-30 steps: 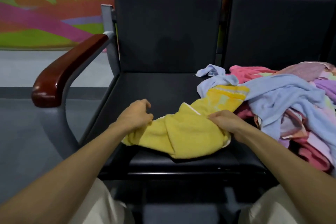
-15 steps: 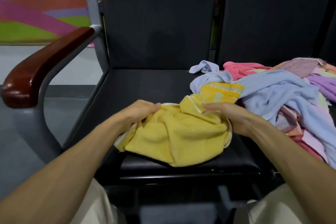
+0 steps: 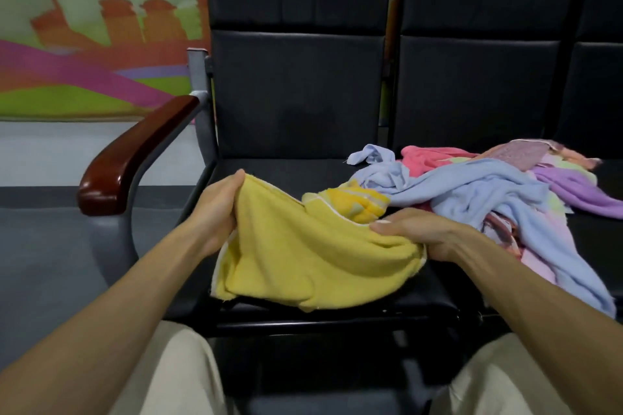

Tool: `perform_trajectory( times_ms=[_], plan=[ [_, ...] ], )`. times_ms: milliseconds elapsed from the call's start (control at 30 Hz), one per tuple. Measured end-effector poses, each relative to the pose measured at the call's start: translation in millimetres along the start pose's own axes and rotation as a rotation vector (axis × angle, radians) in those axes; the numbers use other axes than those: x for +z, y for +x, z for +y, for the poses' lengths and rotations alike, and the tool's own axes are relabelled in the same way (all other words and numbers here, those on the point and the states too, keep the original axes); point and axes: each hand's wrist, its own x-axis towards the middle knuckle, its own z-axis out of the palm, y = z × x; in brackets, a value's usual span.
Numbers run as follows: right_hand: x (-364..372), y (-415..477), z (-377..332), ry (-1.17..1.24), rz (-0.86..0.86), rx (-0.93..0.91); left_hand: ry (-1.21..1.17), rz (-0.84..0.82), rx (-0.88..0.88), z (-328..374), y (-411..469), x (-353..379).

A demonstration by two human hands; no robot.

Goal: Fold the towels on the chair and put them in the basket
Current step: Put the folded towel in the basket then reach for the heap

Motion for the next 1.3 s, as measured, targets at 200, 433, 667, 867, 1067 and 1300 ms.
perform_trajectory(
  times_ms=[200,433,667,867,1067,1300],
  plan=[
    [-12.1,-27.7,-93.7,0.679,0.235,-0.413,-0.267,-0.014,0.163,81.3,-26.6,13.8],
    [-17.5,-76.3,-157.5,1.021,0.398,-0.555,-0.403,0.051,0.248,147.0,-61.6,2.5],
    [-29.1,-125.1,-187.7,0.811,0.572,-0.751,-0.221,0.008,0.378,196.5,-97.7,-18.0],
    [-36.8,-123.8,-178.7,0.11,1.068,-0.82,0.068,0.108,0.494,204.1,-110.4,-27.3],
    [-38.5,-118.8,-167.2,-0.061,1.004,-0.642,0.004,0.047,0.328,194.8,-111.0,-35.3],
    [-54.1,-135.0,-183.6,0.624,0.419,-0.355,-0.071,-0.08,0.299,189.3,-106.8,-31.7]
  ],
)
